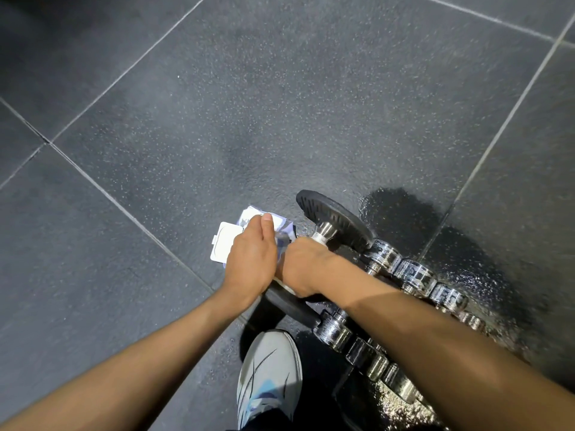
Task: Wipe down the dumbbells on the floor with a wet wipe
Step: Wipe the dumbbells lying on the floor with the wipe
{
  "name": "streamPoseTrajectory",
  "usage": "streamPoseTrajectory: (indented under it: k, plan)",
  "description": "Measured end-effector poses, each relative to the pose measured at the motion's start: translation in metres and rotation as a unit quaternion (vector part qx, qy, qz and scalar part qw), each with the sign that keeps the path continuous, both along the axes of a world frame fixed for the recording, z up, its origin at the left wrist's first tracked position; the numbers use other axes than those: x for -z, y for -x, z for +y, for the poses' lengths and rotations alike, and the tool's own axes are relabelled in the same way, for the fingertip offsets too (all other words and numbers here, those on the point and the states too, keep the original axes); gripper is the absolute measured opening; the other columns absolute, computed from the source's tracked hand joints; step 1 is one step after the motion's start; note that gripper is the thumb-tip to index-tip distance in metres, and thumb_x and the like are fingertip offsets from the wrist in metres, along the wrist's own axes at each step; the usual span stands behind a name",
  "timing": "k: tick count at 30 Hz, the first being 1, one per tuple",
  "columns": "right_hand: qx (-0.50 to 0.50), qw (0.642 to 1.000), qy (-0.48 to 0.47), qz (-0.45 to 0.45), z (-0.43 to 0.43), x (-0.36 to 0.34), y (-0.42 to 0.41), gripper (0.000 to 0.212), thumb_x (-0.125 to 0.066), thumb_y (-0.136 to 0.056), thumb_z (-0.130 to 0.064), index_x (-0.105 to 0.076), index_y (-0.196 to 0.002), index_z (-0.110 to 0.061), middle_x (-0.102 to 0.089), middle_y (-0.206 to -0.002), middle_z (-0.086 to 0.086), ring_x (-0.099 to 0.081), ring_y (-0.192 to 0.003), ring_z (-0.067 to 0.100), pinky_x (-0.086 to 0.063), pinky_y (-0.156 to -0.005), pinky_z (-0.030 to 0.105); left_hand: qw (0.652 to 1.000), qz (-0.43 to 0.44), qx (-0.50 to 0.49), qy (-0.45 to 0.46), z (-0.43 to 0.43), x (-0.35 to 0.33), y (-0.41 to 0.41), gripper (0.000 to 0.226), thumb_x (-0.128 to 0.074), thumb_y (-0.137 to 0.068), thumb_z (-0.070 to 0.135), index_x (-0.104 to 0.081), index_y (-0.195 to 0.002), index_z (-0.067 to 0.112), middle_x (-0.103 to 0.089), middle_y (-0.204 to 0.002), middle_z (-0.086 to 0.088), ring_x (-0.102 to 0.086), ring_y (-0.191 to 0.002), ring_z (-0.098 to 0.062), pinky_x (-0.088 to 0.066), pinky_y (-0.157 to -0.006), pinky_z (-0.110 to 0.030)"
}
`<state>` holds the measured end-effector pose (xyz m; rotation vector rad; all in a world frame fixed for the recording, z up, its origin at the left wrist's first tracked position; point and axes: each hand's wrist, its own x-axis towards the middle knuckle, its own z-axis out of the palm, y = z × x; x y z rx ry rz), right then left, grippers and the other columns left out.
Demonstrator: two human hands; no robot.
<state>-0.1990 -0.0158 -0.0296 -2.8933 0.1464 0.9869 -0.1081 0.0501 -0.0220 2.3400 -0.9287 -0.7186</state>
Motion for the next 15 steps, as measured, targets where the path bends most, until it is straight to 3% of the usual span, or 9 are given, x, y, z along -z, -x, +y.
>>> streamPoseTrajectory:
  k: [3,5,9,12,15]
  plan:
    - [-0.025,0.982,0.041,-0.182,0.006,0.015,0.014,0.023,-0.051,-0.079,-0.009,-0.071,-0.086,-0.018,-0.070,-0.076,0.001,-0.067,-0.074,0.023,-0.043,-0.073,0.032,1.000,0.001,-0.004,0.007,0.000,0.002,-0.003,0.043,-0.031,-0.110,0.043,-0.039,-0.072,0.026,-0.056,-0.075,-0.001,-0.054,-0.078,-0.033,-0.044,-0.073,-0.043]
    - [0.011,0.956,0.056,-0.287,0.013,0.032,0.030,0.022,-0.053,-0.077,-0.004,-0.069,-0.084,-0.017,-0.065,-0.069,0.001,-0.062,-0.071,0.023,-0.041,-0.077,0.036,1.000,0.003,0.002,0.008,0.001,0.002,-0.003,0.043,-0.030,-0.111,0.043,-0.040,-0.072,0.026,-0.054,-0.070,0.002,-0.051,-0.072,-0.027,-0.040,-0.068,-0.041]
    - [0.101,0.915,0.063,-0.385,0.021,0.053,0.056,0.031,-0.045,-0.089,0.000,-0.062,-0.112,-0.012,-0.063,-0.104,0.007,-0.057,-0.110,0.030,-0.032,-0.114,0.043,1.000,0.001,0.003,0.014,0.002,0.001,-0.002,0.043,-0.030,-0.111,0.043,-0.039,-0.071,0.027,-0.053,-0.068,0.003,-0.048,-0.066,-0.021,-0.036,-0.066,-0.039]
    - [0.195,0.915,0.116,-0.334,0.011,0.054,0.068,0.046,-0.038,-0.091,-0.002,-0.049,-0.134,-0.009,-0.055,-0.136,0.012,-0.037,-0.143,0.032,-0.019,-0.123,0.044,1.000,-0.005,0.008,0.010,0.002,0.000,0.000,0.044,-0.029,-0.111,0.043,-0.038,-0.072,0.026,-0.053,-0.068,0.002,-0.048,-0.065,-0.021,-0.034,-0.065,-0.039]
    - [0.233,0.910,0.174,-0.295,0.020,0.052,0.069,0.058,-0.014,-0.095,-0.006,-0.027,-0.152,-0.003,-0.030,-0.160,0.017,-0.010,-0.155,0.031,-0.003,-0.126,0.043,1.000,-0.009,0.011,0.006,0.002,-0.001,0.001,0.044,-0.029,-0.111,0.043,-0.038,-0.072,0.025,-0.054,-0.069,0.002,-0.049,-0.067,-0.024,-0.037,-0.066,-0.040]
